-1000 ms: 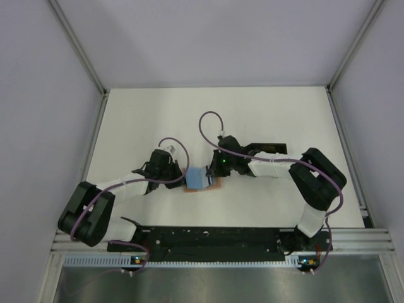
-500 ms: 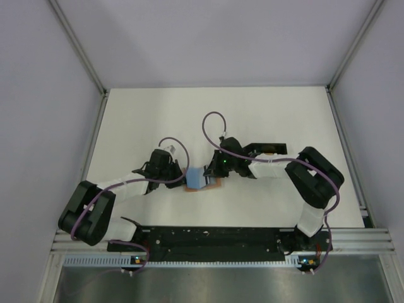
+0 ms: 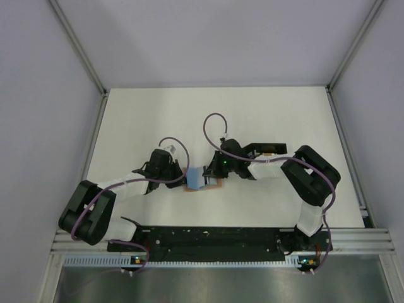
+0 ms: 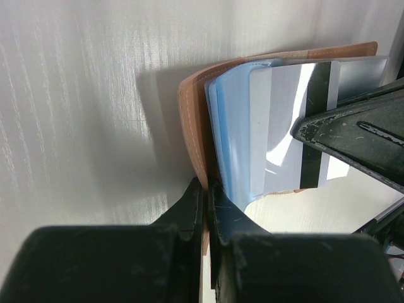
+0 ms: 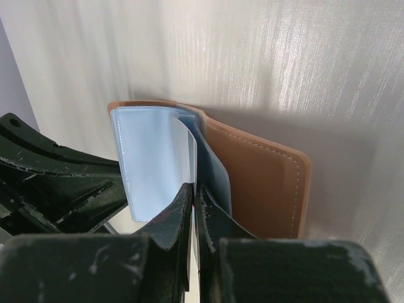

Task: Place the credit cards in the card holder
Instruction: Insert the credit card into the card holder.

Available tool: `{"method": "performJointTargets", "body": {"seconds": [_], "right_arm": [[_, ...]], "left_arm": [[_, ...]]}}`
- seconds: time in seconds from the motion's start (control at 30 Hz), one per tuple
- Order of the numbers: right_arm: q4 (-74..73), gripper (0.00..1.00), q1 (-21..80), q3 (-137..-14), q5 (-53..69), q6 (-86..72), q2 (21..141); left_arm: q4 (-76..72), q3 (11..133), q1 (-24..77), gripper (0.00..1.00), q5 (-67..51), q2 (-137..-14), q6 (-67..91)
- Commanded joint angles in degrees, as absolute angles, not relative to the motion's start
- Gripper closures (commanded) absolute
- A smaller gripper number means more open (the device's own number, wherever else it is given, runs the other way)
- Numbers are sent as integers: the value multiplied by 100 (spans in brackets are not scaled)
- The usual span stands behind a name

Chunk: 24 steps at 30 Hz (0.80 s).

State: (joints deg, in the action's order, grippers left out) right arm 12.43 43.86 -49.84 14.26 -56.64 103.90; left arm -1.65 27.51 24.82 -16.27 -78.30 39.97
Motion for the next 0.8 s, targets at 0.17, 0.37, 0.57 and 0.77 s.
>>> {"method": "performJointTargets", "body": {"seconds": [0.17, 0.37, 0.57, 0.77], "right_arm": [[958, 100, 4825, -5115, 1362, -5643, 10749], [168, 87, 4825, -5466, 836, -5213, 10399], [-448, 57, 4799, -5704, 466, -4773, 10108], [-817, 53, 4825, -5923, 379, -4632, 10160]], "left_arm": [[-246, 2672, 2505, 100, -1591, -8007, 3964], [-185, 2681, 2505, 100, -1521, -7980, 3946], [-123, 2742, 2505, 100, -1512, -7989, 3894], [-123, 2777, 2505, 100, -1529, -7981, 3885]]}}
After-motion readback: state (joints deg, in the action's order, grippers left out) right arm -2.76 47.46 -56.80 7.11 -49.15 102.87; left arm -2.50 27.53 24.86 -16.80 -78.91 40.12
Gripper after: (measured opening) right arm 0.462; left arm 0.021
